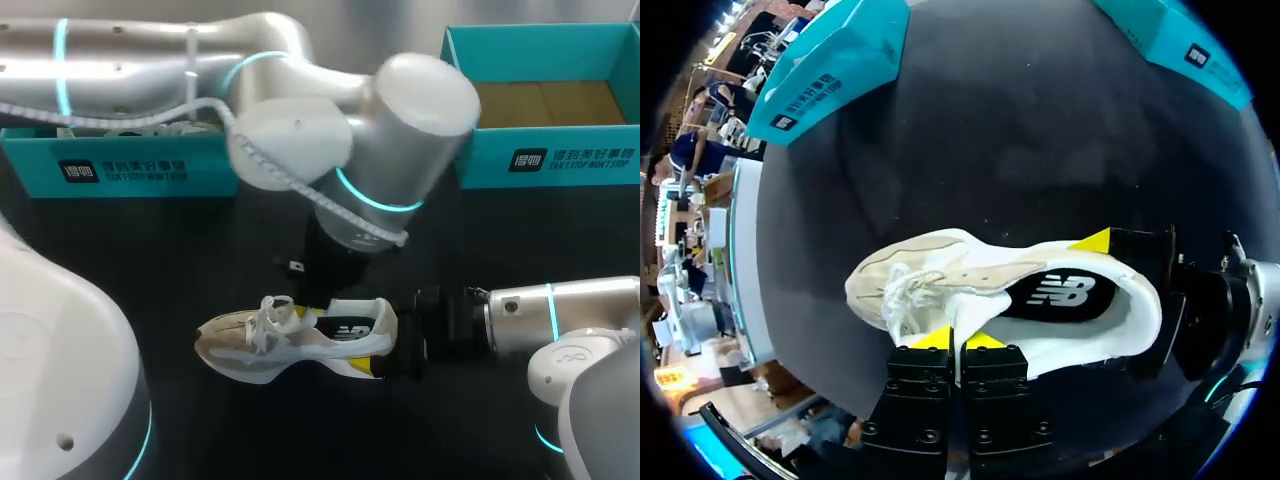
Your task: Take the shoe out of the shoebox, open the shoe tongue, remove and reinsert the insole, then place the shoe into the shoebox
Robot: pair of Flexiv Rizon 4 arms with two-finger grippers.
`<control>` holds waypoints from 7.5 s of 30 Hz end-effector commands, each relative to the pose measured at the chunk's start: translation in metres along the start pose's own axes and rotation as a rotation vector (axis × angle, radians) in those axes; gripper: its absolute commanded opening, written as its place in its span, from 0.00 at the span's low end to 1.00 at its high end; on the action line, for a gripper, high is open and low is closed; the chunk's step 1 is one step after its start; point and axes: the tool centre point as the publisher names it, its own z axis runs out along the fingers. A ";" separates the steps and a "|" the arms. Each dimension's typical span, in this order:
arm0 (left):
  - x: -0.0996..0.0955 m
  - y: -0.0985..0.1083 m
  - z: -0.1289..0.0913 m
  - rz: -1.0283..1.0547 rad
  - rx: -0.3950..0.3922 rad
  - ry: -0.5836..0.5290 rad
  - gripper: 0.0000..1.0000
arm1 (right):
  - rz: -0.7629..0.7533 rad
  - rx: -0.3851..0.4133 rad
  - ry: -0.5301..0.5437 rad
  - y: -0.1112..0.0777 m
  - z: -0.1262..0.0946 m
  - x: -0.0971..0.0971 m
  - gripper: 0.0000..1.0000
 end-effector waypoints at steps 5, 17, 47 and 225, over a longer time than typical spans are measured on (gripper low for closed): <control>-0.068 0.011 -0.004 -0.131 0.065 0.271 0.00 | 0.001 0.005 0.001 -0.001 0.002 0.000 0.00; -0.109 0.007 0.028 -0.180 0.039 0.420 0.00 | 0.001 0.005 0.001 -0.001 0.002 0.000 0.00; -0.125 0.009 0.095 -0.151 0.012 0.320 0.49 | 0.001 0.005 0.001 -0.001 0.002 0.000 0.00; 0.021 0.014 0.076 1.740 0.254 0.464 0.34 | 0.001 0.005 0.001 -0.001 0.002 0.000 0.00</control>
